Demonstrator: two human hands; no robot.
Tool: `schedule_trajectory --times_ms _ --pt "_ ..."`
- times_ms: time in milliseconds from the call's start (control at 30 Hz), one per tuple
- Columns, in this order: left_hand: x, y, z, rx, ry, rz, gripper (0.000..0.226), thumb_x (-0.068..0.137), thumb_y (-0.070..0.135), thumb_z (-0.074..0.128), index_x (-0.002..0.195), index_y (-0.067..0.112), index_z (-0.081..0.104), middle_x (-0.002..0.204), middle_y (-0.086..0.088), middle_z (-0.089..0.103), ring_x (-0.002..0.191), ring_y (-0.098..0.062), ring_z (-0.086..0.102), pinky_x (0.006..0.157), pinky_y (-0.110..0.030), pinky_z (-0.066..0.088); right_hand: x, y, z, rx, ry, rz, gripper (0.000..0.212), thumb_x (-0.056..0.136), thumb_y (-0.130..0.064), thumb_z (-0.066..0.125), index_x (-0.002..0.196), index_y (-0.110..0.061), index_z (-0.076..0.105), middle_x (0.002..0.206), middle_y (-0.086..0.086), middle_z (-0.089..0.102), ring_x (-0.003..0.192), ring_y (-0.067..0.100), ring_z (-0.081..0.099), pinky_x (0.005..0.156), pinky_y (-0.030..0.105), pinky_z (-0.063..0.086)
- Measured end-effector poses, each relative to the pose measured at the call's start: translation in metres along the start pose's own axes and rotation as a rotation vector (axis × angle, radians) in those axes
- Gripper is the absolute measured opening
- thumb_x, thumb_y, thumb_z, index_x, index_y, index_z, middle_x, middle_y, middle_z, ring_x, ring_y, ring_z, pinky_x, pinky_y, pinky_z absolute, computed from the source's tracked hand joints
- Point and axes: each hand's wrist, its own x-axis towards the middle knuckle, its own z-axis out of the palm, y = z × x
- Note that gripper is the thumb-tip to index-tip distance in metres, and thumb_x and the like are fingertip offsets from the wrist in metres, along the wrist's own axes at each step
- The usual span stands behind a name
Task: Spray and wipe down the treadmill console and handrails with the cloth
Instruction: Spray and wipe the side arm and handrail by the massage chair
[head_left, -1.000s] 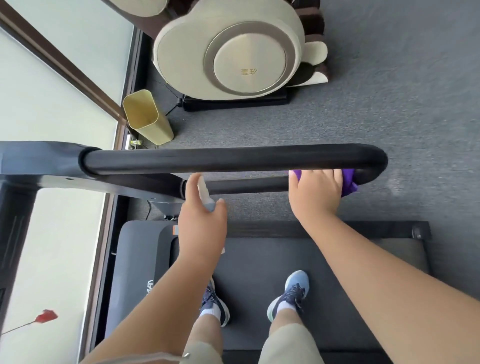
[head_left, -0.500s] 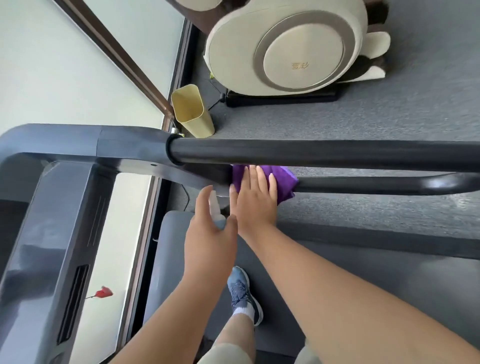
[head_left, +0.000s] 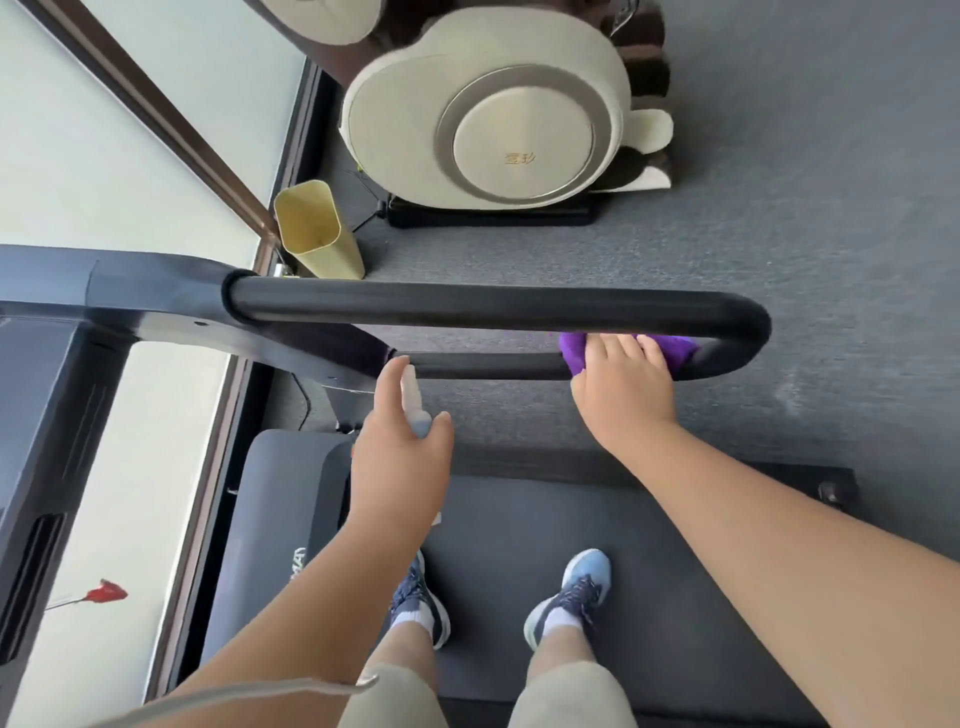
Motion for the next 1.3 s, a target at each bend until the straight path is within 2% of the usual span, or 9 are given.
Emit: schedule_trajectory --times_ms 167,333,533,667,833,967,1100,1233,1300 --pt "-0.011 0.007 0.007 -0.054 -0.001 -0.014 0.059 0.098 0.028 0.057 0.143 0.054 0.031 0.109 -0.006 0.065 0.085 -0.034 0.068 0.036 -0.021 0.043 0.0 0.045 -0.015 -0.03 -0.031 0.104 0.023 0.092 -0.021 0.044 0.1 -0.011 0.064 0.105 0.009 0.072 0.109 0.03 0.06 0.108 0.043 0.037" --pt "-0.008 -0.013 -0.017 -0.148 0.057 -0.066 0.058 0.097 0.023 0.058 0.143 0.051 0.035 0.099 -0.011 0.068 0.077 -0.033 0.067 0.032 -0.014 0.041 -0.003 0.009 0.005 0.354 0.172 0.293 0.023 0.1 -0.023 0.045 0.096 -0.01 0.064 0.107 0.008 0.071 0.118 0.027 0.058 0.126 0.043 0.017" --pt "0.002 -0.053 -0.065 -0.108 0.087 -0.063 0.058 0.096 0.024 0.06 0.137 0.056 0.036 0.085 -0.007 0.071 0.071 -0.03 0.069 0.067 -0.041 0.059 0.014 -0.105 0.012 0.522 0.052 0.223 0.043 0.106 -0.029 0.041 0.137 -0.006 0.061 0.14 0.008 0.063 0.141 0.021 0.047 0.128 0.037 0.007" --pt "0.008 -0.073 -0.1 -0.147 0.092 -0.057 0.058 0.096 0.025 0.061 0.134 0.062 0.036 0.077 -0.005 0.07 0.069 -0.029 0.068 0.071 -0.044 0.059 0.035 -0.184 0.0 0.695 -0.031 0.323 0.03 0.105 -0.023 0.04 0.096 -0.009 0.065 0.106 0.007 0.07 0.124 0.029 0.056 0.127 0.039 0.012" --pt "0.008 -0.102 -0.146 -0.246 0.126 -0.124 0.059 0.096 0.034 0.063 0.134 0.068 0.033 0.082 0.0 0.071 0.076 -0.021 0.07 0.074 -0.044 0.061 0.038 -0.262 -0.018 1.273 -0.179 0.702 0.035 0.106 -0.028 0.047 0.133 -0.015 0.064 0.135 0.013 0.059 0.127 0.031 0.051 0.106 0.037 0.038" --pt "0.011 -0.114 -0.178 -0.349 0.167 -0.173 0.058 0.095 0.033 0.063 0.135 0.066 0.035 0.083 0.001 0.07 0.072 -0.022 0.07 0.075 -0.044 0.061 0.042 -0.273 -0.049 1.857 -0.201 1.105 0.027 0.104 -0.032 0.052 0.105 -0.008 0.064 0.12 0.016 0.067 0.097 0.029 0.062 0.099 0.039 0.044" --pt "0.013 -0.112 -0.194 -0.47 0.185 -0.22 0.059 0.095 0.028 0.064 0.136 0.063 0.039 0.084 0.002 0.069 0.057 -0.02 0.067 0.065 -0.037 0.06 0.03 -0.272 -0.07 2.145 -0.205 0.95 0.036 0.103 -0.014 0.039 0.125 -0.004 0.064 0.14 0.022 0.061 0.13 0.038 0.059 0.104 0.051 0.048" --pt "0.01 -0.092 -0.195 -0.499 0.218 -0.2 0.06 0.096 0.026 0.062 0.138 0.061 0.037 0.084 0.003 0.07 0.052 -0.012 0.063 0.059 -0.027 0.053 0.01 -0.249 -0.113 2.246 -0.412 0.82 0.035 0.101 -0.015 0.041 0.122 -0.011 0.069 0.12 0.012 0.074 0.11 0.032 0.069 0.07 0.044 0.064" --pt "0.006 -0.079 -0.193 -0.519 0.255 -0.192 0.059 0.096 0.027 0.062 0.138 0.06 0.038 0.085 -0.001 0.07 0.053 -0.012 0.063 0.057 -0.024 0.051 -0.001 -0.232 -0.114 2.191 -0.53 0.807 0.039 0.107 -0.024 0.036 0.133 -0.015 0.064 0.129 0.015 0.067 0.119 0.042 0.06 0.081 0.055 0.058"
